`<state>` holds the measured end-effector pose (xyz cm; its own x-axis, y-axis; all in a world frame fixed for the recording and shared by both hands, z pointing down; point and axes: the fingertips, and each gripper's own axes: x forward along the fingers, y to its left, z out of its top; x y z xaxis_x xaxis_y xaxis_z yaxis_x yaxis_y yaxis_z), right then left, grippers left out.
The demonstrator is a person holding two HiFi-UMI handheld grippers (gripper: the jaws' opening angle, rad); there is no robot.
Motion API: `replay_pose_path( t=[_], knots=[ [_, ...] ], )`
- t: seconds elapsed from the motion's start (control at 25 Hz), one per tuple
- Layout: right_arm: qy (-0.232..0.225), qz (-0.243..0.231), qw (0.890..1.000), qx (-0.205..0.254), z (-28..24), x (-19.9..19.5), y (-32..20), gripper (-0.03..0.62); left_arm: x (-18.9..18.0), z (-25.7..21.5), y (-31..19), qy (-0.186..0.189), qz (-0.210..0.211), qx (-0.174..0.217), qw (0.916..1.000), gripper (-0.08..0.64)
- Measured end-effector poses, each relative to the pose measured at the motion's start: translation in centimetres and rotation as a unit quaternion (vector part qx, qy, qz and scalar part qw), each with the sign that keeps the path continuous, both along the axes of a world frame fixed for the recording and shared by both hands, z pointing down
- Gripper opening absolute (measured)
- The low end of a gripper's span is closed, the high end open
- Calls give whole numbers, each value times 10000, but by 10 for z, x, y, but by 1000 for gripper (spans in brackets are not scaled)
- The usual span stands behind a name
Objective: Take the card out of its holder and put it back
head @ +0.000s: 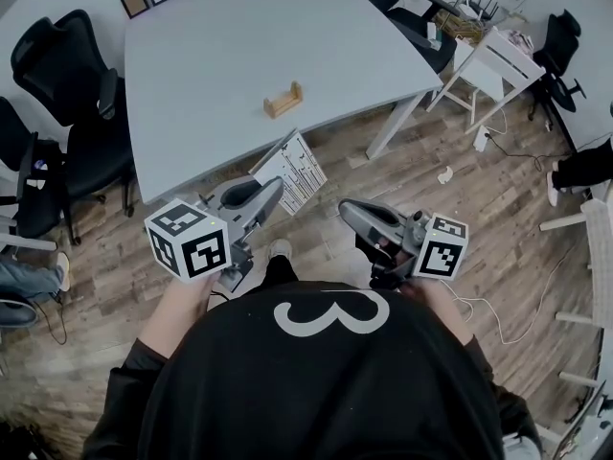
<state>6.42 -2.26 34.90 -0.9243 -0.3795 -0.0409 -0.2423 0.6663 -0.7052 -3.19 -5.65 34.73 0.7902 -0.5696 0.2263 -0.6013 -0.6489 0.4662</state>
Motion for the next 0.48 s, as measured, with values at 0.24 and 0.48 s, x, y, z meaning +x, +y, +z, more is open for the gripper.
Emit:
replay_pose_path(
  t=[0.24, 0.48],
  knots=[
    [52, 44, 10000, -7, -6, -2, -1, 9, 1, -9, 0, 20, 147, 87, 9999, 25],
    [94, -14, 10000, -13, -9, -4, 0, 11, 2, -14, 2, -6, 144, 207, 9997, 25]
  ],
)
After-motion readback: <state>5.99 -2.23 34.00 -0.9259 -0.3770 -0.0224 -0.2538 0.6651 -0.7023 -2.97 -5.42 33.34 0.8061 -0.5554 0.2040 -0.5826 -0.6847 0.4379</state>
